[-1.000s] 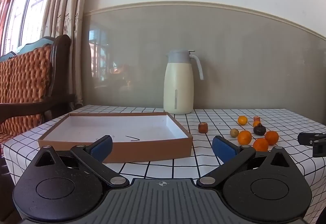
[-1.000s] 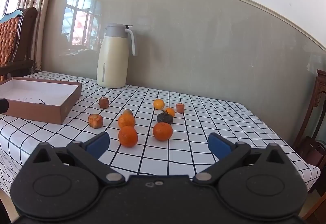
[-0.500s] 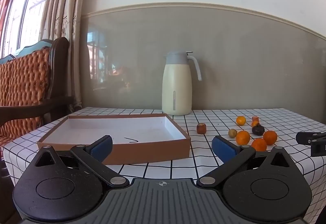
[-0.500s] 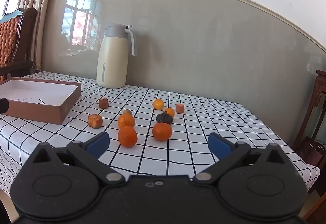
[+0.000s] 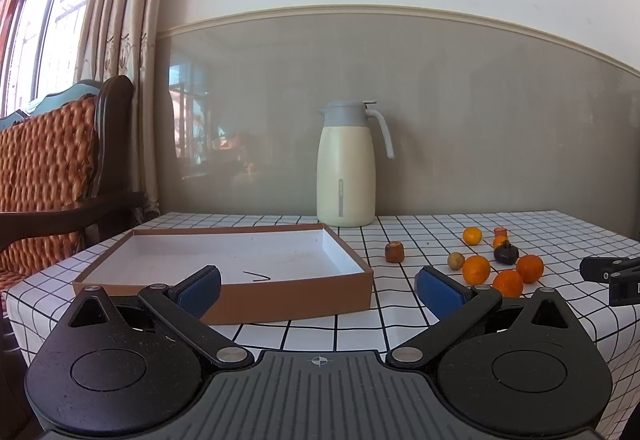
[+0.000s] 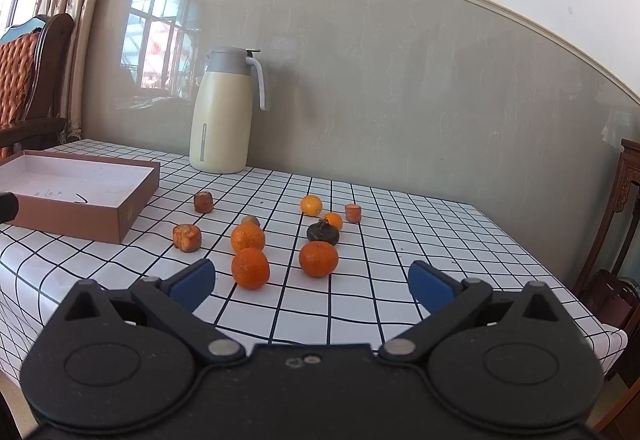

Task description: Organize fruits

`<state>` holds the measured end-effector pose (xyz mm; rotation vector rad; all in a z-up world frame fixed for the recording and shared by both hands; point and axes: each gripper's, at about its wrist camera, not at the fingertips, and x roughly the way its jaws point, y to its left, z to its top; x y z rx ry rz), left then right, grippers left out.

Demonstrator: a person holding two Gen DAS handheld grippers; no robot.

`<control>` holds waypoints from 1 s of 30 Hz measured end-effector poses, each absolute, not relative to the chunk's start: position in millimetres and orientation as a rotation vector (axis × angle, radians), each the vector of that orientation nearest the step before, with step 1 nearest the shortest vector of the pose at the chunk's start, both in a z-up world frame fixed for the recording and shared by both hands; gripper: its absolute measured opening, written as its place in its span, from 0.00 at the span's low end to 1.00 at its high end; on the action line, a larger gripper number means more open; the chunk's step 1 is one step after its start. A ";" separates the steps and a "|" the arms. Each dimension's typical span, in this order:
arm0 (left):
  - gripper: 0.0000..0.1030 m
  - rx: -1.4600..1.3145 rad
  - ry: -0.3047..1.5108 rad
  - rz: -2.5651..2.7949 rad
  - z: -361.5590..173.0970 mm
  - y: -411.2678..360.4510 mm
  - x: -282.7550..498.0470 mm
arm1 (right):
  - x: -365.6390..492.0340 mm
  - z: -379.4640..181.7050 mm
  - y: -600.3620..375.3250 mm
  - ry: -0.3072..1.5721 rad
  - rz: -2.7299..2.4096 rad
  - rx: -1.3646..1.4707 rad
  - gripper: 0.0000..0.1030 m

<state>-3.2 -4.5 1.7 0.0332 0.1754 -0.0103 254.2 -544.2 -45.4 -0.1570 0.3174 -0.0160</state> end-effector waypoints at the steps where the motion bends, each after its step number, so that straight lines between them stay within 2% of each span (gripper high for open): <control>1: 1.00 0.033 0.176 -0.011 1.8 -4.4 -3.0 | 254.3 -45.4 -544.2 0.318 -0.016 -0.157 0.94; 30: 1.00 0.035 0.167 -0.010 1.0 -3.3 -4.9 | 254.7 -45.6 -544.7 0.314 -0.018 -0.159 0.94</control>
